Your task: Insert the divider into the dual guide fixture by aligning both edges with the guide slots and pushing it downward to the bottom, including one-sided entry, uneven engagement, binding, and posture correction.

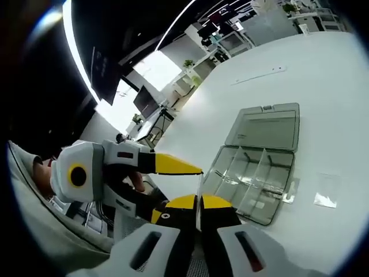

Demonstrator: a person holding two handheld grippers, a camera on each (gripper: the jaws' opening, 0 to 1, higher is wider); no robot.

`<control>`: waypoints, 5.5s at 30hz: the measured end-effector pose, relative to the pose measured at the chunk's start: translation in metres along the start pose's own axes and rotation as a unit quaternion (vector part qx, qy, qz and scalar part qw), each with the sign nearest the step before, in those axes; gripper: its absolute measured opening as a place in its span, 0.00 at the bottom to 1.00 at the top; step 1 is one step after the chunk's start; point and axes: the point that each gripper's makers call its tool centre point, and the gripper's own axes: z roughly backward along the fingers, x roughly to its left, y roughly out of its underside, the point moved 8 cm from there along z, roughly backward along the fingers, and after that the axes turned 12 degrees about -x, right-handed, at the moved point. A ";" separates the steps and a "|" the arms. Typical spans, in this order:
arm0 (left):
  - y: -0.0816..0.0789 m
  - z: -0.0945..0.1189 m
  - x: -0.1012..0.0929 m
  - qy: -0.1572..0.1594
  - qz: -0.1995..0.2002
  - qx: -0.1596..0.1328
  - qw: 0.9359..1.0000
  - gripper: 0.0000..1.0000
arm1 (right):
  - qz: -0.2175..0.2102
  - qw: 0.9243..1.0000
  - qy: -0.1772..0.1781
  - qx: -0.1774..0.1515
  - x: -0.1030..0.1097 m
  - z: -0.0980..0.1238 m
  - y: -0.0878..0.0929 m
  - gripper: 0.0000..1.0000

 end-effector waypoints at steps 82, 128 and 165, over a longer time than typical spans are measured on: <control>0.009 0.006 0.020 0.190 0.172 0.046 0.966 0.05 | 0.260 0.960 -0.094 0.041 0.014 0.003 0.015 0.00; 0.007 0.007 0.014 0.246 0.211 0.068 0.944 0.00 | 0.314 0.941 -0.117 0.054 0.013 0.002 0.024 0.00; 0.012 0.015 0.029 0.235 0.185 0.150 0.942 0.00 | 0.314 0.944 -0.087 0.052 0.010 0.003 0.019 0.16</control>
